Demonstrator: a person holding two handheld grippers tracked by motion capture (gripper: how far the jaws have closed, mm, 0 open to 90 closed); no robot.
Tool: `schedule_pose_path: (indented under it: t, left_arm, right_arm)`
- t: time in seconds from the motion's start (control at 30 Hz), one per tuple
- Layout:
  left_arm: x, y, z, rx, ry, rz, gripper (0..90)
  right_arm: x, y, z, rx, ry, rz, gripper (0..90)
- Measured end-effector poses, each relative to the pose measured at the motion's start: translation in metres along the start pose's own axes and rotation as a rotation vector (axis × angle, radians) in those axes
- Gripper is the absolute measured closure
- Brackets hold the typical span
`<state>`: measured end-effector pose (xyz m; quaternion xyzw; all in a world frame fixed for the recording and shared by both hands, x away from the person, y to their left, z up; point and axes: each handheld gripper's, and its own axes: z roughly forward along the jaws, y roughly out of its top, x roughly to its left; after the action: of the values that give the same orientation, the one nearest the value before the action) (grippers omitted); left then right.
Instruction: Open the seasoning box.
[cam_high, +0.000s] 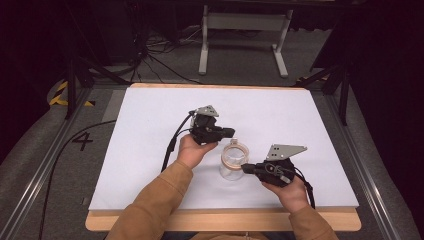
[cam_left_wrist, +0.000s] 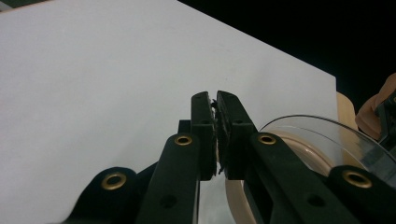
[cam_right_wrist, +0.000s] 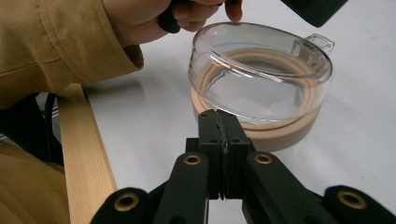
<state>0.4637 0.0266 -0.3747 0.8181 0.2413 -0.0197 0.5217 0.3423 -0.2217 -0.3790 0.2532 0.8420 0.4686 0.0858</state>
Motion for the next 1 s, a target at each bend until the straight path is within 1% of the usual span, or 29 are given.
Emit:
schedule_pose_path:
  t: [0.03,0.07,0.1,0.17,0.2,0.23,0.27,0.3,0.33,0.37,0.4,0.43,0.47,0.53,0.57,0.6,0.63,0.73,0.8,0.9,0.93,0.97,1.0]
  left_arm:
    - [0.001,0.000,-0.004,-0.013,0.007,-0.009,85.8]
    - [0.001,0.000,-0.004,-0.013,0.007,-0.009,85.8]
    - [0.002,0.000,-0.007,-0.016,0.014,-0.004,85.8]
    - [0.002,-0.002,-0.013,-0.028,0.022,-0.013,85.5]
    - [0.002,-0.002,-0.017,-0.022,0.032,-0.012,85.4]
    - [0.002,-0.002,-0.020,-0.034,0.039,-0.007,85.4]
    - [0.002,-0.003,-0.022,-0.035,0.045,-0.011,85.4]
    - [0.002,-0.003,-0.025,-0.041,0.049,-0.006,85.3]
    - [0.002,-0.005,-0.028,-0.048,0.056,-0.017,85.3]
    - [0.002,-0.005,-0.030,-0.049,0.056,-0.017,85.2]
    - [0.002,-0.006,-0.033,-0.045,0.069,-0.009,85.2]
    - [0.002,-0.008,-0.036,-0.047,0.070,-0.017,85.2]
    - [0.002,-0.009,-0.039,-0.050,0.081,-0.019,85.2]
    - [0.003,-0.011,-0.044,-0.055,0.083,-0.022,85.2]
    - [0.003,-0.013,-0.047,-0.056,0.094,-0.032,85.2]
    - [0.003,-0.013,-0.047,-0.056,0.094,-0.032,85.2]
    - [0.003,-0.014,-0.050,-0.048,0.097,-0.032,85.0]
    - [0.004,-0.018,-0.056,-0.055,0.112,-0.032,84.8]
    - [0.003,-0.021,-0.061,-0.044,0.122,-0.034,84.7]
    - [0.003,-0.027,-0.068,-0.041,0.135,-0.042,84.2]
    - [0.003,-0.028,-0.071,-0.031,0.136,-0.044,83.9]
    - [0.004,-0.030,-0.072,-0.039,0.137,-0.043,83.8]
    - [0.004,-0.031,-0.075,-0.017,0.140,-0.048,83.6]
  right_arm:
    - [0.000,0.000,0.000,-0.002,0.000,0.001,89.4]
    - [0.000,0.000,0.000,-0.002,0.000,0.001,89.4]
    - [0.000,0.001,0.000,-0.004,0.001,-0.001,89.5]
    - [0.000,0.003,0.000,-0.007,0.005,-0.007,89.5]
    - [0.000,0.004,0.000,-0.009,0.007,-0.008,89.5]
    - [0.000,0.004,0.001,-0.013,0.008,-0.012,89.5]
    - [-0.001,0.006,0.001,-0.016,0.010,-0.014,89.5]
    - [-0.001,0.006,0.001,-0.020,0.010,-0.016,89.5]
    - [-0.001,0.008,0.000,-0.024,0.010,-0.018,89.5]
    - [-0.002,0.009,0.000,-0.029,0.012,-0.022,89.5]
    - [-0.002,0.010,0.000,-0.034,0.011,-0.026,89.5]
    - [-0.003,0.011,-0.001,-0.040,0.011,-0.025,89.5]
    - [-0.004,0.013,-0.001,-0.048,0.012,-0.030,89.4]
    - [-0.005,0.016,-0.002,-0.059,0.014,-0.036,89.5]
    - [-0.006,0.017,-0.002,-0.064,0.015,-0.038,89.4]
    - [-0.006,0.017,-0.002,-0.064,0.015,-0.038,89.4]
    - [-0.008,0.020,-0.002,-0.069,0.013,-0.048,89.5]
    - [-0.011,0.024,-0.002,-0.081,0.016,-0.053,89.4]
    - [-0.012,0.026,-0.002,-0.087,0.018,-0.056,89.5]
    - [-0.015,0.031,-0.002,-0.100,0.024,-0.057,89.5]
    - [-0.017,0.033,-0.002,-0.105,0.026,-0.059,89.5]
    - [-0.018,0.034,-0.001,-0.107,0.026,-0.064,89.5]
    - [-0.020,0.035,-0.001,-0.109,0.027,-0.067,89.5]
